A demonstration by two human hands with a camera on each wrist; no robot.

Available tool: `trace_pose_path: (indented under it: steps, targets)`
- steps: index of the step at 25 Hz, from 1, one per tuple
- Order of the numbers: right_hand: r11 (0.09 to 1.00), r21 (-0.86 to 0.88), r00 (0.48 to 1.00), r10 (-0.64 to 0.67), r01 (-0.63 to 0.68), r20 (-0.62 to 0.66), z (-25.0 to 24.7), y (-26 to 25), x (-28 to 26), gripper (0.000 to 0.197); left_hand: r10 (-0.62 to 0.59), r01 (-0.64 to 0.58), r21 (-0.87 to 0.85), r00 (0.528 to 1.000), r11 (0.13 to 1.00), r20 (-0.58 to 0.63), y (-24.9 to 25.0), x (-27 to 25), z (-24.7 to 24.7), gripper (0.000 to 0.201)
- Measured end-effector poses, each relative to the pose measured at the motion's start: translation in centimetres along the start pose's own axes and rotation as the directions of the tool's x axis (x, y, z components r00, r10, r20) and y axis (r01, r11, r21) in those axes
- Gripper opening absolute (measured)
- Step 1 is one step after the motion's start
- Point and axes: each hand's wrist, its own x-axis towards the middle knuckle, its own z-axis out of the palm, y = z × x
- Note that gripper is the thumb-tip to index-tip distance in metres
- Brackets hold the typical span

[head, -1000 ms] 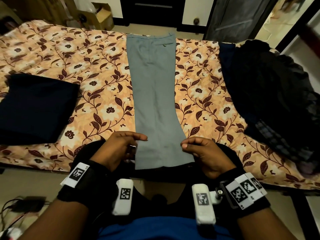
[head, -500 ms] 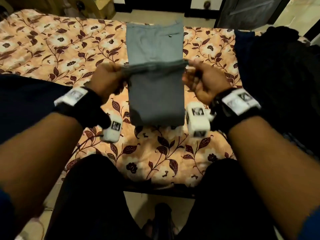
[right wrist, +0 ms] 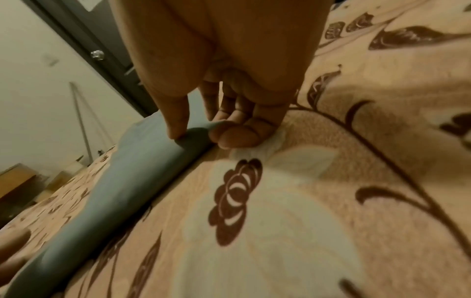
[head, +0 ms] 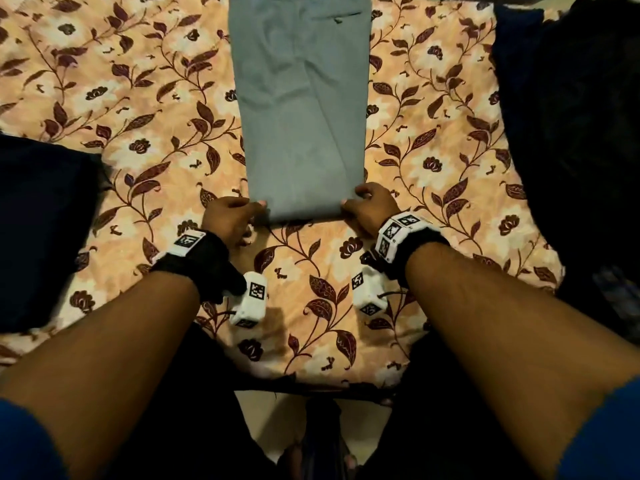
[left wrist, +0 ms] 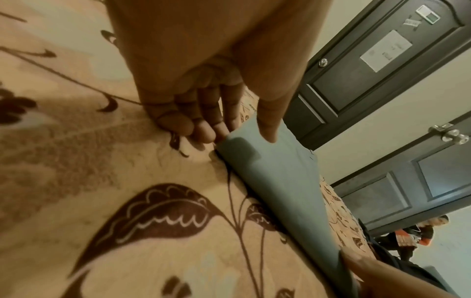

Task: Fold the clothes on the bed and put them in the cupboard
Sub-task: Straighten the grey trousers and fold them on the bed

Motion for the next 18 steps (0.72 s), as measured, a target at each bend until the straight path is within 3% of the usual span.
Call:
trace_pose_path:
  steps: [2,5,9,11,13,15,16,18]
  targets:
    - [0.999,0.012,1.0,0.03,-0.03,-0.008,-0.2,-0.6,-0.4,0.014,-0.003,0.003,-0.014,1.0,1.0,-0.028,0.2,-0.5,0.3,0.021]
    - [0.992,-0.118,0.999,0.037,-0.034,0.026,-1.1,-1.3,-2.1,0.021,0.013,-0.017,-0.047,0.996,0.999,-0.085,0.4,-1.5,0.6,0.013]
    - [0.985,-0.153,0.997,0.078,-0.074,0.02,-2.6,-0.7,-6.3,0.017,-0.012,0.019,-0.091,0.997,0.996,0.074,0.9,-4.2,-0.4,0.014]
    - [0.941,-0.31,0.969,0.191,-0.135,0.159,-4.2,-0.9,-10.5,0.018,-0.068,0.065,0.024,0.985,0.998,0.158,0.5,-7.8,-1.5,0.017]
    - [0.829,-0.556,0.921,0.262,-0.061,0.288,-5.9,-0.5,-14.2,0.023,-0.145,0.095,0.191,0.953,0.977,0.265,-0.9,-12.4,-2.8,0.016]
    - [0.719,-0.695,0.889,0.316,0.003,0.331,-7.1,0.0,-16.7,0.032,-0.206,0.045,0.381,0.897,0.923,0.392,-2.3,-15.6,-4.2,0.024]
    - [0.691,-0.723,0.887,0.333,0.002,0.32,-7.3,0.5,-17.1,0.036,-0.222,0.013,0.465,0.891,0.885,0.397,-2.5,-16.0,-4.9,0.028]
    - [0.653,-0.757,0.912,0.319,-0.013,0.259,-6.9,0.4,-16.6,0.042,-0.149,-0.017,0.515,0.948,0.857,0.28,-2.0,-14.4,-6.0,0.029]
